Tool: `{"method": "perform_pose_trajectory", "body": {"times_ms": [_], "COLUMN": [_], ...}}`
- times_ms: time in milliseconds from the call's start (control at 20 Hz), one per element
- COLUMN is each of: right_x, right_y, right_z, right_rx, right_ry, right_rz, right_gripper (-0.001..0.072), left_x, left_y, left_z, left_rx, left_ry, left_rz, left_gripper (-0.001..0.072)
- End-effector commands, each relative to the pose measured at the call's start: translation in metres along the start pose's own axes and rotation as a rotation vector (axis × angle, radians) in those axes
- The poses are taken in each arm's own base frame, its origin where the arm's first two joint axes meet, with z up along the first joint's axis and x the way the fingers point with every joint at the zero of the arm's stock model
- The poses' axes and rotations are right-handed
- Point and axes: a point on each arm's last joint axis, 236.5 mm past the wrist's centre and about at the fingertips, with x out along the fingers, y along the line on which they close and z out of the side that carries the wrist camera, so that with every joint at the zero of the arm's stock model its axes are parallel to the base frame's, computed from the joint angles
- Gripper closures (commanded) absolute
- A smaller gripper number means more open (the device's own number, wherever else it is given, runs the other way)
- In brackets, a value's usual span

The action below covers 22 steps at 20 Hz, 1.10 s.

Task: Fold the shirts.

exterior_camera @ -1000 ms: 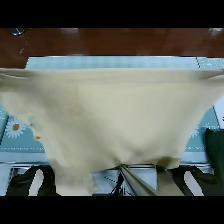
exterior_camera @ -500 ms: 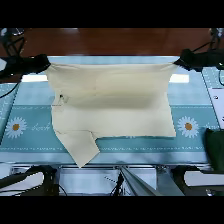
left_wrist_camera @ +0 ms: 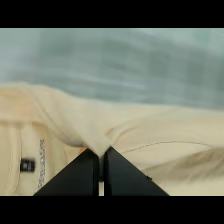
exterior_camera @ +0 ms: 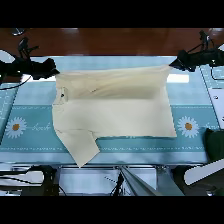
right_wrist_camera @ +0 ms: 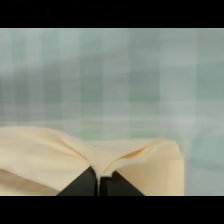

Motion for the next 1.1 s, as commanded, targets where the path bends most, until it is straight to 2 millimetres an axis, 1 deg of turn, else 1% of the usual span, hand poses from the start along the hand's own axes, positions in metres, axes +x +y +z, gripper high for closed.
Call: {"method": "perform_pose_trajectory", "body": {"times_ms": [0, 100, 150, 250, 300, 350, 400, 450, 500, 550, 600, 650, 700, 750, 800, 850, 900, 950, 1000, 1050], "right_x": [-0.012, 0.001, 0.012, 0.031, 0.035, 0.034, 0.027, 0.013, -0.004, -0.026, -0.045, -0.062, -0.074, -0.080, -0.082, -0.079, -0.074, -0.070, -0.066, -0.064], "right_y": [-0.030, -0.049, -0.053, -0.056, -0.056, -0.055, -0.049, -0.044, -0.044, -0.048, -0.054, -0.060, -0.063, -0.062, -0.057, -0.049, -0.038, -0.029, -0.021, -0.019], "right_z": [-0.050, -0.076, -0.089, -0.103, -0.106, -0.105, -0.103, -0.102, -0.102, -0.104, -0.107, -0.112, -0.120, -0.131, -0.146, -0.166, -0.183, -0.200, -0.214, -0.226], "right_rx": [-0.007, 0.025, 0.047, 0.085, 0.113, 0.155, 0.158, 0.150, 0.139, 0.120, 0.106, 0.100, 0.110, 0.129, 0.150, 0.165, 0.166, 0.167, 0.169, 0.176], "right_ry": [0.199, 0.270, 0.295, 0.306, 0.309, 0.305, 0.307, 0.306, 0.300, 0.293, 0.271, 0.232, 0.175, 0.122, 0.078, 0.045, 0.026, 0.011, 0.009, 0.016], "right_rz": [-0.032, -0.075, -0.073, -0.069, -0.081, -0.088, -0.075, -0.070, -0.085, -0.134, -0.190, -0.241, -0.269, -0.275, -0.262, -0.239, -0.208, -0.177, -0.145, -0.136], "right_gripper": [0.0691, 0.0691, 0.0691, 0.0686, 0.0539, 0.0113, 0.0089, 0.0089, 0.0089, 0.0089, 0.0089, 0.0089, 0.0089, 0.0089, 0.0089, 0.0089, 0.0089, 0.0089, 0.0089, 0.0089], "left_x": [-0.005, 0.015, 0.026, 0.041, 0.044, 0.041, 0.034, 0.023, 0.010, -0.004, -0.017, -0.031, -0.041, -0.050, -0.056, -0.059, -0.060, -0.061, -0.060, -0.058], "left_y": [0.016, 0.026, 0.031, 0.032, 0.028, 0.026, 0.026, 0.026, 0.026, 0.030, 0.036, 0.045, 0.057, 0.070, 0.079, 0.085, 0.088, 0.089, 0.086, 0.082], "left_z": [-0.070, -0.098, -0.112, -0.129, -0.132, -0.134, -0.134, -0.133, -0.132, -0.133, -0.138, -0.151, -0.169, -0.195, -0.222, -0.248, -0.266, -0.280, -0.290, -0.297], "left_rx": [0.020, -0.019, -0.037, -0.077, -0.096, -0.108, -0.093, -0.084, -0.088, -0.083, -0.081, -0.080, -0.105, -0.130, -0.157, -0.200, -0.240, -0.275, -0.306, -0.327], "left_ry": [0.286, 0.333, 0.354, 0.380, 0.393, 0.407, 0.427, 0.445, 0.454, 0.453, 0.452, 0.460, 0.468, 0.485, 0.509, 0.522, 0.520, 0.505, 0.484, 0.465], "left_rz": [-0.037, -0.024, -0.016, -0.030, -0.044, -0.046, -0.045, -0.039, -0.038, -0.026, 0.001, 0.034, 0.081, 0.124, 0.147, 0.148, 0.144, 0.130, 0.098, 0.074], "left_gripper": [0.0682, 0.0682, 0.0682, 0.0681, 0.0593, 0.0165, 0.0003, 0.0004, 0.0004, 0.0004, 0.0004, 0.0004, 0.0003, 0.0003, 0.0003, 0.0003, 0.0004, 0.0004, 0.0003, 0.0004]}}
